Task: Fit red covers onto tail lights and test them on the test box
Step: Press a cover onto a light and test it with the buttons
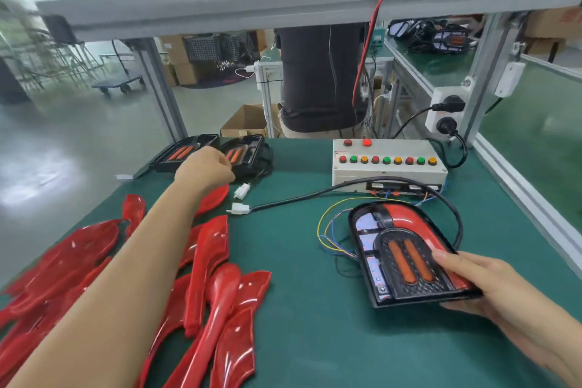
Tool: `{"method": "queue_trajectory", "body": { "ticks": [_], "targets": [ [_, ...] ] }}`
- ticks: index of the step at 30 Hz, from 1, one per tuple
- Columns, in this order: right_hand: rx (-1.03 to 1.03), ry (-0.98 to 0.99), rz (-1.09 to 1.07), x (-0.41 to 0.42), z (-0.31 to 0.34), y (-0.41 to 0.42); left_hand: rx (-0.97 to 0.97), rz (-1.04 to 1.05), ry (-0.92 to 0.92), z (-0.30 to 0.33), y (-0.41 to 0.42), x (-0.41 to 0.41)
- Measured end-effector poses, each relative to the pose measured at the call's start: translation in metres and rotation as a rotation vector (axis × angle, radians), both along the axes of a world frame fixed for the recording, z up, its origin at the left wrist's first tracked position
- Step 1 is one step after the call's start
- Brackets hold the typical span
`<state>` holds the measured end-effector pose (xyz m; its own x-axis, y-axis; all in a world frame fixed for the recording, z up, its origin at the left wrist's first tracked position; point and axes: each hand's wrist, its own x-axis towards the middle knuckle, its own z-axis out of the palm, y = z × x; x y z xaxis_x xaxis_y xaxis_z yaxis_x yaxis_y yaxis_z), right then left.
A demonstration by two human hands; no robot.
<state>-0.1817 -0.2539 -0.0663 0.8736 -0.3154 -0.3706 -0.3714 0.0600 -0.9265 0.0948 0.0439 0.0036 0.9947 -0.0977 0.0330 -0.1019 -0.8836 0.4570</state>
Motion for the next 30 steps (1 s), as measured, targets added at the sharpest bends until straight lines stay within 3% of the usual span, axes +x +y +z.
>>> {"method": "queue_trajectory", "body": {
  "ticks": [5, 8, 12, 19, 26, 28, 30],
  "targets": [
    [0.006, -0.002, 0.013, -0.001, 0.001, 0.000, -0.018, 0.081, 0.103, -0.027, 0.027, 0.014],
    [-0.003, 0.000, 0.014, 0.000, 0.000, 0.000, 0.072, 0.057, 0.149, -0.041, 0.028, 0.013],
    [-0.014, 0.006, 0.022, 0.000, 0.000, -0.001, 0.223, 0.051, 0.092, -0.048, 0.024, 0.010],
    [-0.004, 0.019, 0.036, -0.001, 0.005, 0.000, 0.303, 0.019, 0.032, -0.040, 0.024, 0.008],
    [-0.020, 0.015, -0.001, 0.000, 0.008, 0.005, -0.022, -0.065, -0.393, 0.034, 0.005, -0.018],
    [-0.065, 0.019, -0.011, -0.002, 0.011, 0.011, -0.308, -0.194, -0.352, 0.047, -0.014, -0.034],
    [-0.240, 0.014, -0.045, -0.002, 0.014, 0.014, -0.726, -0.337, -0.082, 0.054, -0.036, -0.053]
  ]
}}
